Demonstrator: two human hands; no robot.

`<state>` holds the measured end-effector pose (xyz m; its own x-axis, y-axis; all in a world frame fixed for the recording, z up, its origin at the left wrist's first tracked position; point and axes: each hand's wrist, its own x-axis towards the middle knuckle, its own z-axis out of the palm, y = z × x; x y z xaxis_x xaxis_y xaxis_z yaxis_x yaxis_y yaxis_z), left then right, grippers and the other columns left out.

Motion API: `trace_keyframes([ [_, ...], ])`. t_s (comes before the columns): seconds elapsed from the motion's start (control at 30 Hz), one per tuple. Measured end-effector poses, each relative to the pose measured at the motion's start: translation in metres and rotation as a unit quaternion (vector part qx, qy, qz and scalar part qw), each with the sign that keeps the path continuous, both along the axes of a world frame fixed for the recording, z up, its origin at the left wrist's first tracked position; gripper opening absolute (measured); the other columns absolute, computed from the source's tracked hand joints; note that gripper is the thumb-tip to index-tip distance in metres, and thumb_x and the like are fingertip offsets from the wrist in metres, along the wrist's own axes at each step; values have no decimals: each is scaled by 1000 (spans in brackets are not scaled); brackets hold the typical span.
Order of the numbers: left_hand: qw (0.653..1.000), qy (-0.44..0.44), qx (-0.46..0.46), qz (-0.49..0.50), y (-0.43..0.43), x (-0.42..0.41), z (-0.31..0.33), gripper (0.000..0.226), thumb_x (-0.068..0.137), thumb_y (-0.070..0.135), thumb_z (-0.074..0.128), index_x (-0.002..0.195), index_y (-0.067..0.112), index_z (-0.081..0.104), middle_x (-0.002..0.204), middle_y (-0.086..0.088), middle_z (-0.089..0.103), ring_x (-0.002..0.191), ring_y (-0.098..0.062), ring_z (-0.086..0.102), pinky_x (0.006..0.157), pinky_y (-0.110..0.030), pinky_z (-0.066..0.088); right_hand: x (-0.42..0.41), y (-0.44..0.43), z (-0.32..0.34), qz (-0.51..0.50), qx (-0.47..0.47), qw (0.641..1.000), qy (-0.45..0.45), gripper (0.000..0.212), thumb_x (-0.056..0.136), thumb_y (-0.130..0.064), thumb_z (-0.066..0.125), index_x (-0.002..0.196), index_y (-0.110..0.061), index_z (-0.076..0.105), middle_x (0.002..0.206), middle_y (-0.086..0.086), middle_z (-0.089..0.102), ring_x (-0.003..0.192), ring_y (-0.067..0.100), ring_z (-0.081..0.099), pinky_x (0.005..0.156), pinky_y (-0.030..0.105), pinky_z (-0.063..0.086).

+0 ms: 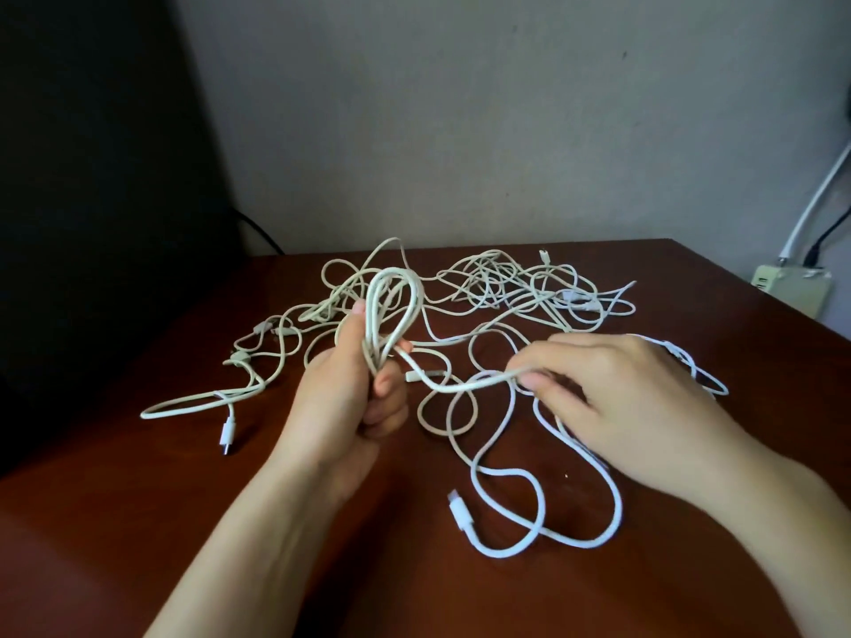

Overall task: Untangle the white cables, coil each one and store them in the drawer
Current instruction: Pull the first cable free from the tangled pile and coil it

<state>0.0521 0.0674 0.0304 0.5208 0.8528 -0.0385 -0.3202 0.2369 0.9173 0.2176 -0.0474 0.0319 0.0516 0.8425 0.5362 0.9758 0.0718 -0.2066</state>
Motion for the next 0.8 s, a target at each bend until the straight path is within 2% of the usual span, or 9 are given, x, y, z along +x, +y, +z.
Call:
trace_keyframes([
  [0.1,1000,7,-12,4,1,-1,-2,44,101,41,36,73,10,51,41,4,28,30,-5,18,32,-14,14,9,2,0,-20,-16,994,107,22,86,-43,54,75,-27,66,64,-10,64,59,10,58,61,33,50],
  [0.17,1000,14,-18,8,1,-1,-2,40,101,41,37,76,11,47,41,4,29,31,-5,19,31,-14,15,10,3,2,-18,13,977,210,20,83,-36,64,68,-23,68,60,-7,65,54,9,60,56,23,49],
  [0.23,1000,14,-23,10,0,0,-2,37,99,45,39,79,14,44,42,4,30,31,-5,20,32,-15,16,7,5,4,-4,43,956,291,18,84,-24,68,67,-17,70,58,-2,66,48,7,60,50,16,46],
  [0.33,999,12,-29,14,-2,1,-3,37,97,50,40,79,17,42,43,4,32,32,-5,21,31,-16,17,0,5,9,22,60,926,372,19,88,-17,63,70,-13,69,57,5,64,44,14,62,43,10,39],
  [0.43,998,-20,-64,20,1,1,-3,42,95,54,39,83,14,44,44,5,31,32,-4,21,31,-15,16,-4,4,12,54,22,910,410,19,91,-17,58,76,-12,69,54,3,60,38,16,55,43,13,35],
  [0.53,998,-20,-56,33,5,0,-3,45,96,54,36,82,12,46,44,5,31,32,-4,21,32,-15,16,-4,3,11,69,5,915,397,19,93,-20,55,83,-18,71,49,0,51,35,11,42,44,20,36],
  [0.6,999,12,-6,36,5,-1,-4,40,97,51,35,81,16,43,45,4,33,33,-5,23,34,-17,18,-6,2,10,74,17,938,338,18,93,-22,55,87,-22,71,49,-9,51,37,4,41,45,14,33],
  [0.7,997,55,40,24,3,0,-7,42,100,49,30,77,15,42,47,1,36,36,-7,24,35,-18,21,-11,1,7,69,28,974,214,13,92,-20,60,97,-22,72,61,-28,57,54,-7,53,55,4,34],
  [0.8,996,74,43,-13,3,3,-11,46,105,38,23,76,9,43,47,-1,39,35,-8,25,36,-18,21,-19,2,3,77,46,983,162,16,90,-32,63,99,-24,72,69,-20,63,60,-5,54,58,6,36],
])
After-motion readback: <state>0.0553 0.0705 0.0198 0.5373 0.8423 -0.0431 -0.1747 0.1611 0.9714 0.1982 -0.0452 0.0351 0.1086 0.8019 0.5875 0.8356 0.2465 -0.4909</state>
